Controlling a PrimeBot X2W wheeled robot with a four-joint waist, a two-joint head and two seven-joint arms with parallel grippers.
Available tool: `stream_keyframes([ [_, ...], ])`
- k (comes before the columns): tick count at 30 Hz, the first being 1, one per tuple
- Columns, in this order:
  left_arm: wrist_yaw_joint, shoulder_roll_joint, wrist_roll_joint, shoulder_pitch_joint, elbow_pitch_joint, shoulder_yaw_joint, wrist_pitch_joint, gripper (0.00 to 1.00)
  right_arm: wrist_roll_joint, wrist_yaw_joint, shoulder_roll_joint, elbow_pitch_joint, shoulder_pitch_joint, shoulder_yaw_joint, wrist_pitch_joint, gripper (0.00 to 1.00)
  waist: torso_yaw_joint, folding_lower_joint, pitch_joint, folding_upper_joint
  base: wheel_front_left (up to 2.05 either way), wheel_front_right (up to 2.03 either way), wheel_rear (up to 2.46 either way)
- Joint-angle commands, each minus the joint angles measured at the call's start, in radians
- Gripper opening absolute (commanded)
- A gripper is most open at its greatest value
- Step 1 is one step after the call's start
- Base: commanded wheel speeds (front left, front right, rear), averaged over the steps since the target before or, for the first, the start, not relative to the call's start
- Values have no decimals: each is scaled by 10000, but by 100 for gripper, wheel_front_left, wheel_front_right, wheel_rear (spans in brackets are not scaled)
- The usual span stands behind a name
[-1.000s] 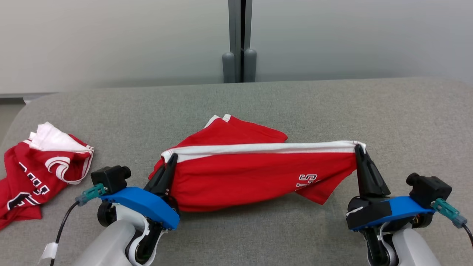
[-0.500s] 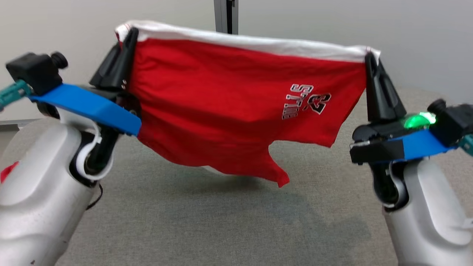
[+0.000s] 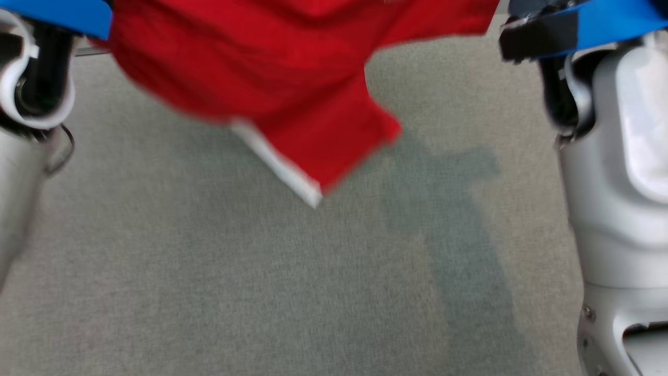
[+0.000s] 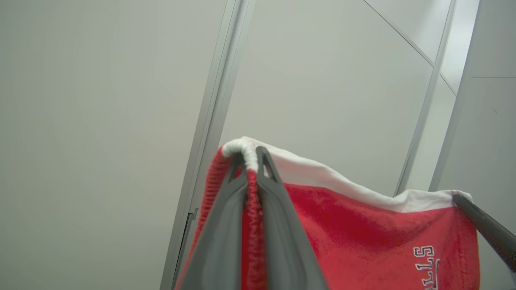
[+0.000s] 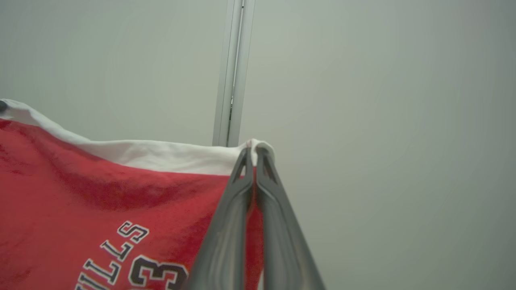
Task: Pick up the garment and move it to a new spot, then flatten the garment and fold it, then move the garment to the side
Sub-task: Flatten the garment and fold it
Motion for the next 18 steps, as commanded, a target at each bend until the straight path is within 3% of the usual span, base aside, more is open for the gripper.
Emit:
stream_keyframes([
  [1, -73, 38, 42, -529, 74, 152, -253, 0, -300, -1, 42, 100, -663, -324, -206, 0, 240, -5, 617, -4, 0, 0, 0],
  [5, -133, -81, -86, -1127, 151, 423, -710, 0, -607, -1, 79, 203, -1553, -755, -488, 0, 151, -5, 1090, -4, 0, 0, 0],
  [8, -117, -56, -308, -673, -51, 131, -845, 0, -455, 1, 79, 219, -1375, -658, -554, 0, 114, -5, 1164, -4, 0, 0, 0],
  [12, -122, 86, -628, 749, -108, -98, -913, 0, -76, 1, 73, -214, -69, -379, -561, 0, 66, -5, 1075, -4, 0, 0, 0],
  [18, -122, -418, -902, 4227, -309, 265, -919, 0, 731, -1, 65, -1027, 3187, 336, -566, 0, -78, -5, 579, -4, 0, 0, 0],
])
